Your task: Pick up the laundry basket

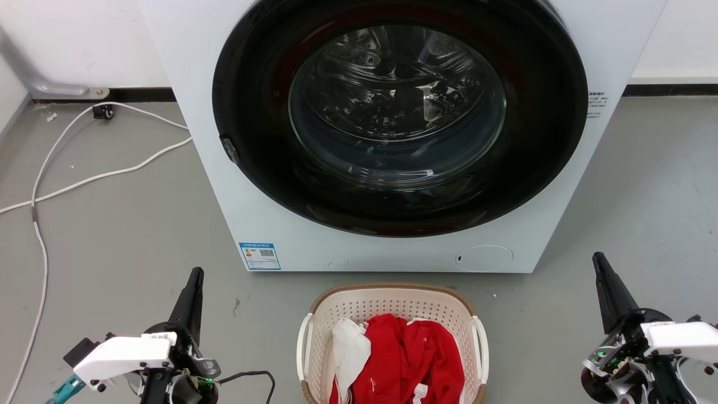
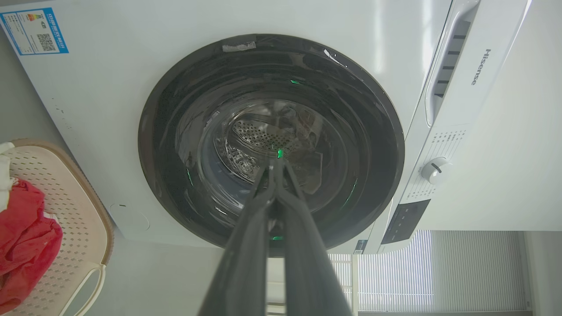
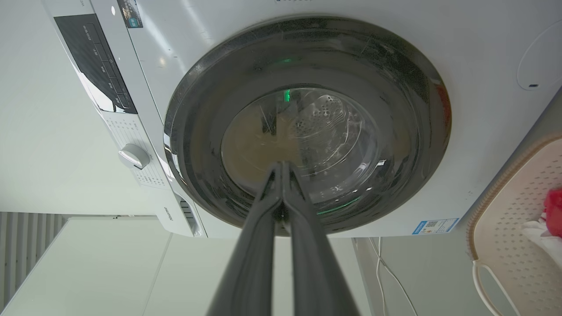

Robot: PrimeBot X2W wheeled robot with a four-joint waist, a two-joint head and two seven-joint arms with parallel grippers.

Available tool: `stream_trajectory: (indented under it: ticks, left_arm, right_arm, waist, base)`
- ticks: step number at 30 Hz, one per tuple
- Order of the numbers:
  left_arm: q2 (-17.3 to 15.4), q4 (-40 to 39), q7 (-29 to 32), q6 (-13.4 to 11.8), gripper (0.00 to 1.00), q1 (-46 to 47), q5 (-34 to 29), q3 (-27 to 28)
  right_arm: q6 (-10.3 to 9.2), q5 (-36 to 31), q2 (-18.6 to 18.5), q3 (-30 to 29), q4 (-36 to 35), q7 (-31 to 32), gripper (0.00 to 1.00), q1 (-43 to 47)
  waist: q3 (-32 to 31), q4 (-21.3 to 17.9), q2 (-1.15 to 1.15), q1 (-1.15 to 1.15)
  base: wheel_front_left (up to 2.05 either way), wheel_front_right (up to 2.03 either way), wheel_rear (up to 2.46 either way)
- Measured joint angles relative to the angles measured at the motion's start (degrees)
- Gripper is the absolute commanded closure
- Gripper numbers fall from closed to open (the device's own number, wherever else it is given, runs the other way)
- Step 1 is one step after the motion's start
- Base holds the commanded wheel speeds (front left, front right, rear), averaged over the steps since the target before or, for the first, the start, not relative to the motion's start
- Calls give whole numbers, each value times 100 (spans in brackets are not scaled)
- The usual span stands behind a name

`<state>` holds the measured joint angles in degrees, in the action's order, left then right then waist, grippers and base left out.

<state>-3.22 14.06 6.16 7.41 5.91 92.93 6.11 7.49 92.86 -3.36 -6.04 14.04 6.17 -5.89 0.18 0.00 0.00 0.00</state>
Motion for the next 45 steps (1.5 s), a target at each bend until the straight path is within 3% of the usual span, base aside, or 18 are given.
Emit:
stream_trajectory:
  ticks: [38,39,45]
  left_arm:
    - [15,1,23,0,100,1,-25,18]
    - [18,20,23,-1,0,-8,-24,15]
    - [66,242,-18,-9,0,-275,-37,-21]
  right_arm:
    - [0,-14,14,-21,1,19,100,-1]
    - [1,-14,15,-20,19,18,0,9]
    - [-9,-14,48,3,234,-21,0,296]
  waist:
    - [0,0,0,0]
    - [0,0,0,0]
    - [0,0,0,0]
  base:
    - [0,0,0]
    - [0,0,0]
    - [0,0,0]
